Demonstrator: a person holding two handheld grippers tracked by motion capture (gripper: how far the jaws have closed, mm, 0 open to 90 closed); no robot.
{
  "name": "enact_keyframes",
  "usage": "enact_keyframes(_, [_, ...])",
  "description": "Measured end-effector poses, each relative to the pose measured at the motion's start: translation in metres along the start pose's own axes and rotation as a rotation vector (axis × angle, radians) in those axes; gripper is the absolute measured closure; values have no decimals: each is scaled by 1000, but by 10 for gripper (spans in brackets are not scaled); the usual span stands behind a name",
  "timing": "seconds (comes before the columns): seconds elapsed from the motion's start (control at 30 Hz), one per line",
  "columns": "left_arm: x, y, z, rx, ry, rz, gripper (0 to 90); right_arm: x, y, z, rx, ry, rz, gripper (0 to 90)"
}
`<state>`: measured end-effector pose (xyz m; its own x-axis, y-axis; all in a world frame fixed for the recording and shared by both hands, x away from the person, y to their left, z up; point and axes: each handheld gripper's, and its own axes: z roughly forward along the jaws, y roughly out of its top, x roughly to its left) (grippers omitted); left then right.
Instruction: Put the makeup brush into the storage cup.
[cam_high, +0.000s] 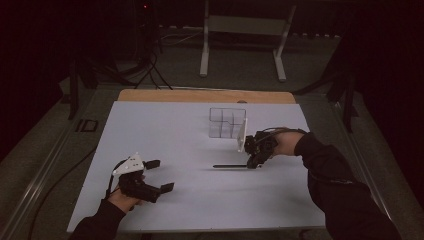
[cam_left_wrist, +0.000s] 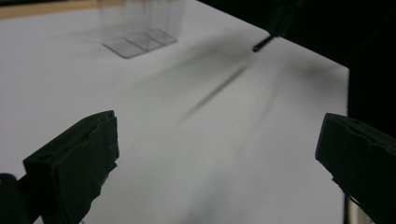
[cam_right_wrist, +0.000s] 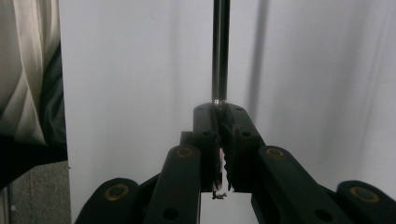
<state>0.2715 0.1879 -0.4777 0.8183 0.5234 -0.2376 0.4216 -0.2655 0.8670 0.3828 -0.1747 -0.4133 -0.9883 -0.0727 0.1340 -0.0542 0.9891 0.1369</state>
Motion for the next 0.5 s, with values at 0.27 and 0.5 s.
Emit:
enact_keyframes(0.27, [-9,14,22,132,-52,69,8,1,-3,4,9,9,7,840])
enact_keyframes(0.5, [-8,34,33,172,-86,96,25,2,-4,7,-3,21,6,840])
